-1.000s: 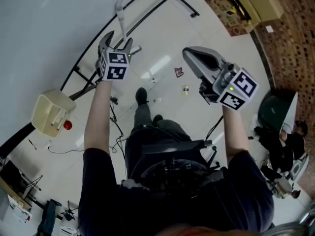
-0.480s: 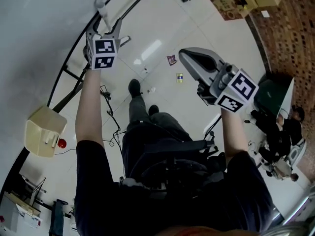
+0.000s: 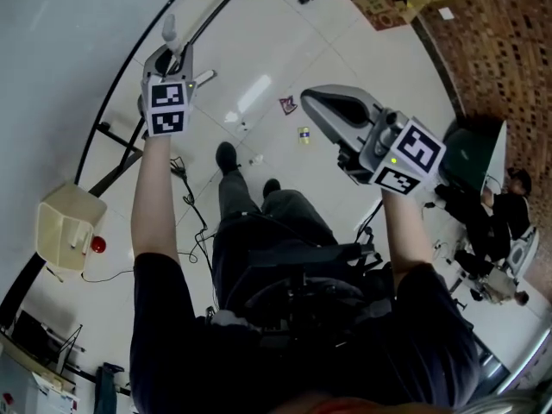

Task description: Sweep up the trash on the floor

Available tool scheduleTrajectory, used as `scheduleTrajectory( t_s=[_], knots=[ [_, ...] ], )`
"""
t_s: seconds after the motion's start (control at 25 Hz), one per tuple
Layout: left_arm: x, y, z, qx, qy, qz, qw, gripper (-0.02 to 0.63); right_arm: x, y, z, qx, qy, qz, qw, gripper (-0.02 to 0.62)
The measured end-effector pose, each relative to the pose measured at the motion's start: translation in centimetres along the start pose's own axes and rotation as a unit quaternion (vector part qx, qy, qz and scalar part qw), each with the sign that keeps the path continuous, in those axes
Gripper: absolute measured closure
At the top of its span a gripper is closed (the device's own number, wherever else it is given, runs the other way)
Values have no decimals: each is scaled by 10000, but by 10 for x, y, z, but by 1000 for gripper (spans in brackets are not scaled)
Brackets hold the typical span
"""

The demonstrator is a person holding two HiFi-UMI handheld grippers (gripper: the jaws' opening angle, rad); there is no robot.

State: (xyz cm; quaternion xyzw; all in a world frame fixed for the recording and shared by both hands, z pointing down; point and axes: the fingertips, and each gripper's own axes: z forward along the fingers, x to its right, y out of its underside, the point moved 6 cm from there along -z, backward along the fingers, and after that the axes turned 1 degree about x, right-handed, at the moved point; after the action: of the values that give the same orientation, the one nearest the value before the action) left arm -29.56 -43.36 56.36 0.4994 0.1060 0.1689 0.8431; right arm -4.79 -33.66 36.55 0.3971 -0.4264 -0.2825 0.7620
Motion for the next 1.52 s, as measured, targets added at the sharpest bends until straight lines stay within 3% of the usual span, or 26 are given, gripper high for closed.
scheduleTrajectory(
  t_s=[0.2, 0.4, 0.56, 0.72, 0.92, 1.2, 1.36, 1.52],
  knots=[
    [39, -12, -57, 73, -280, -20, 9996, 526, -22, 5, -41, 40, -308, -197, 9993, 577],
    [82, -39, -116, 78, -520, 125, 9985, 528, -45, 3, -59, 142, -951, -362, 9947, 568],
    [123, -53, -150, 92, -786, 109, 9968, 528, -64, -7, -60, 117, -1387, -952, 9857, 561],
    [177, -58, -182, 80, -1103, 110, 9938, 528, -90, -8, -71, 120, -1943, -1268, 9726, 396],
    [222, -49, -215, -120, -1459, 62, 9892, 528, -135, -7, -58, 30, -2578, -1695, 9512, 343],
    [226, -27, -246, -263, -1933, -354, 9801, 526, -181, 4, -26, -19, -2746, -2404, 9310, 318],
    [213, -7, -254, -220, -1994, -539, 9782, 526, -190, 15, 3, -85, -2677, -2514, 9301, 321],
    [218, 13, -249, -159, -1894, -341, 9812, 526, -191, 32, 24, -299, -2743, -2441, 9297, 321]
  ],
)
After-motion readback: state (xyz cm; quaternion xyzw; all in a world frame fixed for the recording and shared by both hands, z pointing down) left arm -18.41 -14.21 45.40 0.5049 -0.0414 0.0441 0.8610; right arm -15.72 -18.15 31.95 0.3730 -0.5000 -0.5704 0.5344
